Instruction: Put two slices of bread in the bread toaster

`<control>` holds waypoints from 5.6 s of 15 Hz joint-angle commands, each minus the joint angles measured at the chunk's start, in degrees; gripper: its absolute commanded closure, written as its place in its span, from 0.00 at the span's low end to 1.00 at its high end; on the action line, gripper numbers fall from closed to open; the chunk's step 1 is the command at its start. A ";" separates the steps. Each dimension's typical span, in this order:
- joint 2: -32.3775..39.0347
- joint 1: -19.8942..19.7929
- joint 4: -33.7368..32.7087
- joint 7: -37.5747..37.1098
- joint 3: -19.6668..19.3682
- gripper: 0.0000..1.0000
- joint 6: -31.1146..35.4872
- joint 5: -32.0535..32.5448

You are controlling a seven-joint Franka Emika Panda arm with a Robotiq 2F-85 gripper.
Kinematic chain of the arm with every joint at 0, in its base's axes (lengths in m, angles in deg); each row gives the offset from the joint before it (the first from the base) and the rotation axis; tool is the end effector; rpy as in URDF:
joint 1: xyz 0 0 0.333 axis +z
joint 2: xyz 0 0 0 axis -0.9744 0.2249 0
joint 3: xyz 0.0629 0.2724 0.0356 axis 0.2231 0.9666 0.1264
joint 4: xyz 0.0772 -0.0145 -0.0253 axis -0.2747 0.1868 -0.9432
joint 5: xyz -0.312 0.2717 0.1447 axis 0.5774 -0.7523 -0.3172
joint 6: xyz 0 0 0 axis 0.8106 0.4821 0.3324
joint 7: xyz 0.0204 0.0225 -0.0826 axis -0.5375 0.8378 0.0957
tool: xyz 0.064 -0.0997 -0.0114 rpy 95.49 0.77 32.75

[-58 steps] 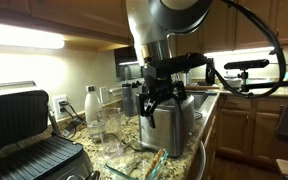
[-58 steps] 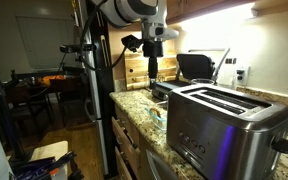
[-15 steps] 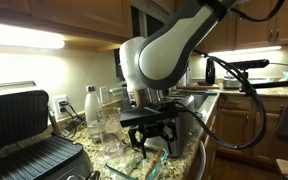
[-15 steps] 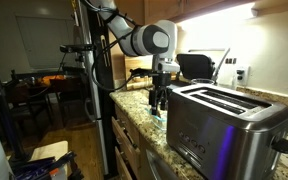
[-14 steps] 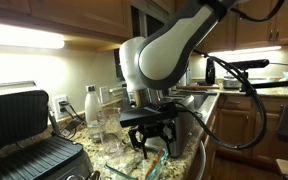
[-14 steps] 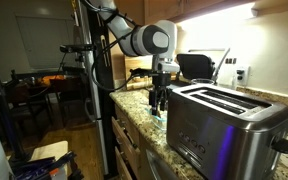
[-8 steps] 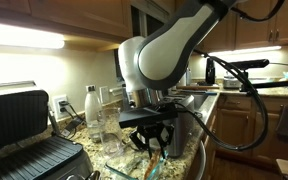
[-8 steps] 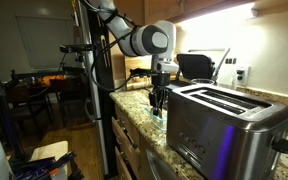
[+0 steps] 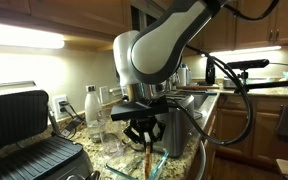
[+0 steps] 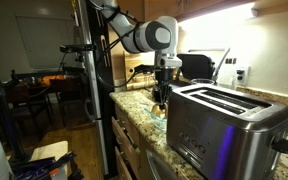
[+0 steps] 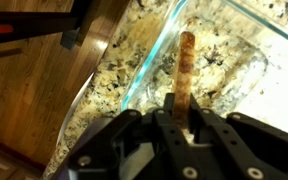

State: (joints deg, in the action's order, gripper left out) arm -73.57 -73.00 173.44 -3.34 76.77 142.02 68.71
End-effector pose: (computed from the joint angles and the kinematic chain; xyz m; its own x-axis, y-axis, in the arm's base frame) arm 0.5735 0.0858 0.2449 0.4870 -0.8729 0.0303 -0.8714 -0.4832 0.0845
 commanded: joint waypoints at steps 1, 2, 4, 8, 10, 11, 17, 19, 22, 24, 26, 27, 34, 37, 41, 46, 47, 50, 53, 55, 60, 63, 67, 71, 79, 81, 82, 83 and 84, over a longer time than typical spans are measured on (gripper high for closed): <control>1.32 1.58 -1.93 -1.92 -1.39 0.92 -0.46 1.49; 1.26 1.63 -1.99 -2.00 -1.50 0.92 -0.45 1.62; 0.96 1.71 -2.09 -2.25 -1.67 0.92 -0.60 1.91; -0.59 2.06 -1.59 -3.45 -2.16 0.92 -1.11 3.00; -1.43 2.17 -1.30 -4.54 -2.31 0.92 -1.20 3.89; -2.07 2.21 -0.97 -5.29 -2.35 0.92 -1.23 4.54; -5.16 1.98 -0.36 -8.91 -2.02 0.92 -2.38 7.39; -6.44 1.93 -0.05 -10.39 -1.84 0.92 -2.97 8.55; -8.89 1.75 0.71 -12.85 -1.45 0.92 -3.98 10.57; -10.75 1.59 1.13 -14.64 -0.99 0.92 -5.36 11.84; -12.58 1.37 1.45 -15.92 -0.39 0.92 -6.99 12.60; -13.34 1.27 1.49 -16.62 -0.07 0.92 -7.93 12.97; -18.28 0.76 1.29 -20.65 2.62 0.92 -13.82 15.02; -19.83 0.25 1.63 -22.26 3.07 0.92 -15.78 15.82; -21.63 -0.63 2.46 -23.81 2.90 0.92 -17.89 16.40; -23.73 -1.89 1.76 -24.83 2.81 0.92 -21.25 17.85; -23.99 -2.11 1.36 -24.85 2.89 0.92 -22.00 18.19; -24.31 -2.86 0.77 -24.66 2.82 0.92 -23.18 18.86; -23.54 -3.61 0.12 -24.73 2.76 0.92 -23.41 19.87; -23.18 -4.14 -0.06 -24.89 2.66 0.92 -23.45 20.64; -22.83 -5.29 -0.25 -25.52 2.23 0.92 -23.10 22.12; -22.75 -5.82 -0.45 -25.76 1.88 0.92 -22.98 22.50; -22.29 -6.64 -0.63 -26.04 1.27 0.92 -22.51 23.08; -21.59 -7.31 -0.80 -26.46 0.43 0.92 -21.53 23.71; -19.34 -8.16 -0.96 -26.46 -1.92 0.92 -16.41 22.92; -18.48 -8.32 -1.07 -26.40 -2.61 0.92 -14.67 22.80; -18.06 -8.37 -1.09 -26.33 -2.94 0.92 -13.91 22.77; -17.63 -8.40 -1.14 -26.28 -3.25 0.92 -13.43 22.75; -17.33 -8.43 -1.12 -26.25 -3.54 0.92 -12.94 22.73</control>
State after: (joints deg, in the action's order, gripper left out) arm -91.61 -81.03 172.47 -28.36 73.93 127.10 91.23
